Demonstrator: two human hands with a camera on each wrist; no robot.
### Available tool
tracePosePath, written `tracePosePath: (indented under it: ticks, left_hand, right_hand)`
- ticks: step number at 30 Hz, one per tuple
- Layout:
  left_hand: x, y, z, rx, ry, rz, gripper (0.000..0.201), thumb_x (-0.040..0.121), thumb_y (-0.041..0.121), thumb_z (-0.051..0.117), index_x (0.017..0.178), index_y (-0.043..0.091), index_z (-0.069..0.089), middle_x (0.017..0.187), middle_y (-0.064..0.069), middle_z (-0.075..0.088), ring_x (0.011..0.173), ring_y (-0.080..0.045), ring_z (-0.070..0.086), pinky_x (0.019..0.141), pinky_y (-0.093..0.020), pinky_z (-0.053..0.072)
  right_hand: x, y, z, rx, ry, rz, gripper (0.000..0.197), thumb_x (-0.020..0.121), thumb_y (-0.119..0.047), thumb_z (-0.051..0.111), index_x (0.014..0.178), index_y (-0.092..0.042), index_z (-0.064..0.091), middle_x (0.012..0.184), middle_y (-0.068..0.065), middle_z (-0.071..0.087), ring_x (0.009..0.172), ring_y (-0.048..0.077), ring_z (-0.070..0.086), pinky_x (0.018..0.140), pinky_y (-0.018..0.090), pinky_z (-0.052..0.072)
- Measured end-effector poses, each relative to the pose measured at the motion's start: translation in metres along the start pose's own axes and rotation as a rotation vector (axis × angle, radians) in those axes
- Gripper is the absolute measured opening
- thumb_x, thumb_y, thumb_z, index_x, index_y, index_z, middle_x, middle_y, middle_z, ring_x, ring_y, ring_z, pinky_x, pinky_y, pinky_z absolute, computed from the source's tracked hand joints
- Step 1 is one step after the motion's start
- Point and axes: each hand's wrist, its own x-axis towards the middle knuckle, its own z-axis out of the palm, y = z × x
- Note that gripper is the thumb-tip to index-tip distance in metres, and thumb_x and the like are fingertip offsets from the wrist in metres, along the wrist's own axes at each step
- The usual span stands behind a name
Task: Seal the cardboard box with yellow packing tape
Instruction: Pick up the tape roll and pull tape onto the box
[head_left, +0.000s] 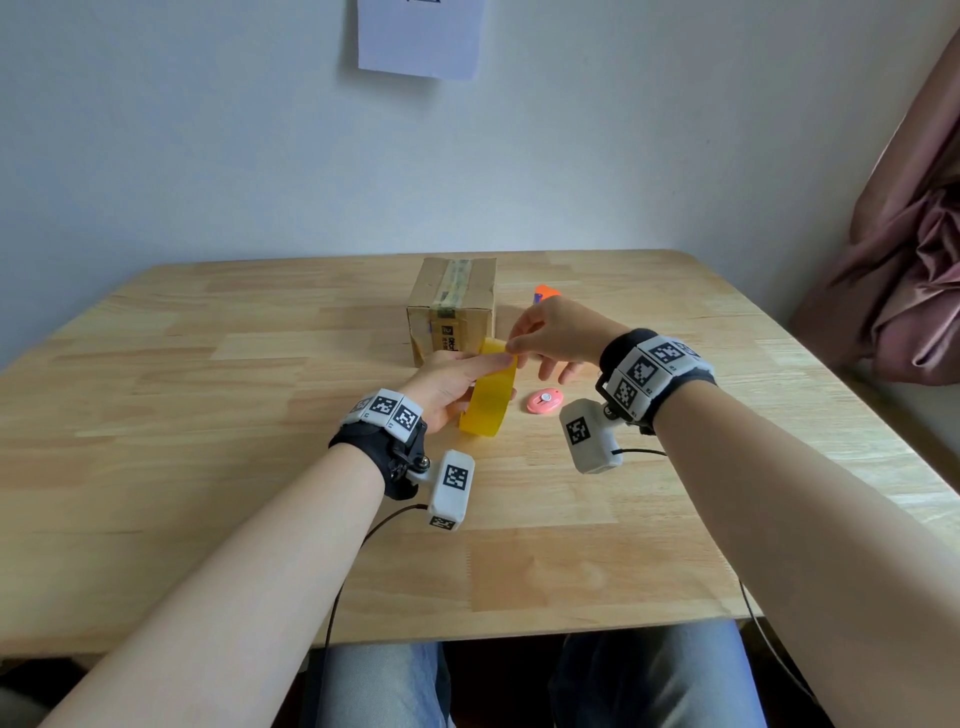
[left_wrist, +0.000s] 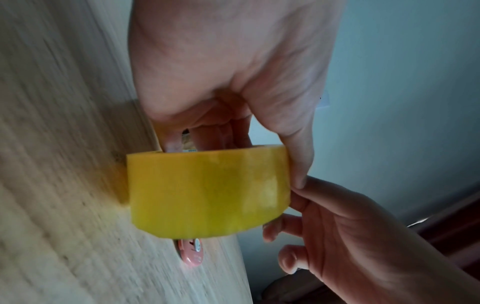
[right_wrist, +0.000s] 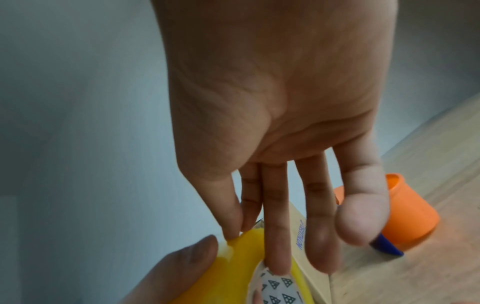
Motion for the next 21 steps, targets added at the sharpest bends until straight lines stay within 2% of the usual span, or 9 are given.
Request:
tracePosePath:
  ticks: [4,6,8,9,14,18,21]
  left_hand:
    - [0.000,-0.002,0.002,0.005,0.019,0.009,0.042,0.086,0.032,0.084,0.120,0.010,0.073,0.103,-0.011,0.083,0.089,-0.022,0.081,0.075,-0.032,0.058]
    - [0.001,-0.004,0.001,0.011,0.033,0.011,0.047,0.084,0.034,0.086,0.122,0.009,0.073,0.109,-0.013,0.082,0.101,-0.027,0.079,0.090,-0.039,0.058]
    - [0.003,-0.008,0.001,0.018,0.043,0.015,0.052,0.080,0.038,0.089,0.122,0.011,0.074,0.111,-0.012,0.082,0.110,-0.031,0.077,0.108,-0.049,0.051]
    - [0.004,-0.009,0.001,0.017,0.046,0.020,0.055,0.076,0.039,0.091,0.121,0.011,0.075,0.110,-0.011,0.082,0.111,-0.032,0.076,0.111,-0.053,0.048]
    - [0.006,-0.013,0.002,0.025,0.051,0.028,0.081,0.052,0.052,0.097,0.121,0.016,0.075,0.111,-0.007,0.082,0.113,-0.032,0.075,0.111,-0.056,0.047]
    - [0.003,-0.013,0.004,0.044,0.047,0.039,0.076,0.054,0.052,0.096,0.118,0.017,0.076,0.110,-0.006,0.082,0.110,-0.032,0.076,0.109,-0.056,0.049]
    - [0.001,-0.013,0.005,0.046,0.044,0.042,0.075,0.054,0.050,0.096,0.118,0.016,0.076,0.110,-0.008,0.082,0.109,-0.032,0.076,0.109,-0.055,0.050]
  right_hand:
    - [-0.007,-0.007,-0.001,0.025,-0.037,0.046,0.012,0.102,-0.029,0.060,0.107,-0.019,0.065,0.082,-0.005,0.080,0.069,0.022,0.080,0.067,0.041,0.067]
    - [-0.012,-0.010,0.000,0.041,-0.049,0.054,0.009,0.102,-0.028,0.059,0.108,-0.020,0.061,0.089,-0.002,0.080,0.068,0.026,0.080,0.071,0.047,0.067]
    - [-0.014,-0.011,0.000,0.040,-0.045,0.046,0.009,0.102,-0.027,0.059,0.108,-0.020,0.061,0.093,0.000,0.080,0.067,0.027,0.080,0.072,0.050,0.066]
    - [-0.015,-0.012,0.001,0.038,-0.041,0.044,0.009,0.102,-0.026,0.060,0.107,-0.020,0.062,0.093,0.001,0.080,0.067,0.027,0.080,0.072,0.051,0.066]
    - [-0.019,-0.012,0.001,0.029,-0.023,0.052,0.011,0.101,-0.024,0.063,0.104,-0.015,0.067,0.085,-0.001,0.079,0.068,0.027,0.080,0.071,0.050,0.066]
    - [-0.021,-0.011,0.000,0.039,-0.029,0.056,0.013,0.101,-0.024,0.064,0.102,-0.013,0.070,0.090,0.001,0.080,0.070,0.024,0.080,0.072,0.046,0.067]
    - [-0.022,-0.010,-0.002,0.075,-0.036,0.079,0.014,0.100,-0.023,0.066,0.103,-0.011,0.071,0.087,0.000,0.081,0.071,0.024,0.081,0.073,0.044,0.067]
